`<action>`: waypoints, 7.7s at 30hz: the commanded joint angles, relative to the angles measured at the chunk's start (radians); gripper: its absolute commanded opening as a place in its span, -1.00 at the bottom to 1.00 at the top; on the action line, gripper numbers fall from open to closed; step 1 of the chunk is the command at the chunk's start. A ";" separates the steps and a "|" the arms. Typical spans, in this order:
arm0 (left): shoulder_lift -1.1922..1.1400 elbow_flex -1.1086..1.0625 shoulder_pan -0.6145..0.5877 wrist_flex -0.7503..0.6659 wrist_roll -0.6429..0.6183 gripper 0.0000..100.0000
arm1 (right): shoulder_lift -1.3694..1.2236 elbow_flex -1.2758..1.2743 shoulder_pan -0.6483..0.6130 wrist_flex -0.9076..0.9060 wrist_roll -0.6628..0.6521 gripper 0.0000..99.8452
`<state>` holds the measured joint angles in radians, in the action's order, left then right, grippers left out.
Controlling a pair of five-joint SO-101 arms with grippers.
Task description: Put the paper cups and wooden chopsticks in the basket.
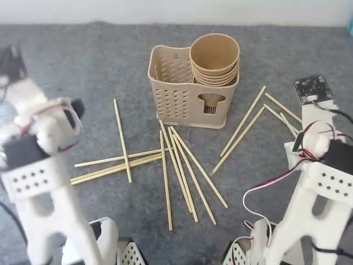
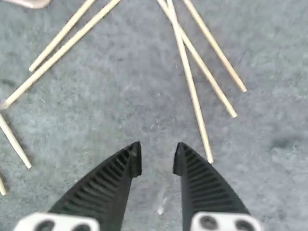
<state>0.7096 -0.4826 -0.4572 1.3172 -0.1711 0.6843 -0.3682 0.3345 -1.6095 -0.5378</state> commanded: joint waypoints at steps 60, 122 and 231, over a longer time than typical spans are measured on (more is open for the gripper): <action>0.399 -0.958 -0.012 -0.712 0.133 -0.56 | -1.377 1.039 0.076 0.042 -0.333 -0.98; 0.399 -0.958 -0.034 -0.709 0.133 -0.56 | -0.337 0.888 -0.739 0.559 0.374 -0.98; -0.434 -0.263 0.218 -0.393 0.362 -0.56 | 0.466 -0.979 0.097 0.674 0.146 -0.79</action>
<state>0.3798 -0.8247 -0.2562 0.9935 0.2478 1.1262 -1.2720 0.4388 -1.0296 -0.4227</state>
